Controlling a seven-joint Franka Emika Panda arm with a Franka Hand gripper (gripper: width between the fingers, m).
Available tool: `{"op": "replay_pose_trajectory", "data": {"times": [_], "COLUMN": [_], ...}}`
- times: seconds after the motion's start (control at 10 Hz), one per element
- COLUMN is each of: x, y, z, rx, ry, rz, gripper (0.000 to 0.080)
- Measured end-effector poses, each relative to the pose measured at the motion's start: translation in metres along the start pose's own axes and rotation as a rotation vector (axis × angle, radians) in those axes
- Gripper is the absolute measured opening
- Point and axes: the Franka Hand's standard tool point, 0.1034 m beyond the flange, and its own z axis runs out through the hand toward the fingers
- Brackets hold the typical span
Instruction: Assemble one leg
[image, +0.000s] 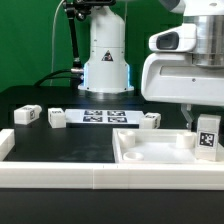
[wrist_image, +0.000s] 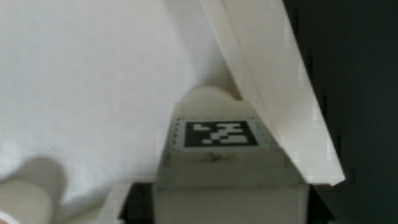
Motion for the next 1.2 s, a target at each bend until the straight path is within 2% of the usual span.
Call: {"op": "replay_pose_trajectory", "data": {"times": [0.4, 0.9, 1.0, 1.1, 1.2], "x": [-0.0012, -0.0007, -0.0008, -0.0001, -0.001], "y": [-0.0005, 0.0005, 0.0004, 0.0013, 0.0002], "z": [0.0003, 0.0004, 0.0004, 0.0004, 0.0008], "rx": [-0.013, -0.005, -0.005, -0.004, -0.005], "ry": [0.015, 0.002, 0.002, 0.002, 0.003], "rz": [0.41, 0.592, 0.58, 0.519, 0.477], "gripper": [0.029, 0.029, 0.0411, 0.0411, 0.0549]}}
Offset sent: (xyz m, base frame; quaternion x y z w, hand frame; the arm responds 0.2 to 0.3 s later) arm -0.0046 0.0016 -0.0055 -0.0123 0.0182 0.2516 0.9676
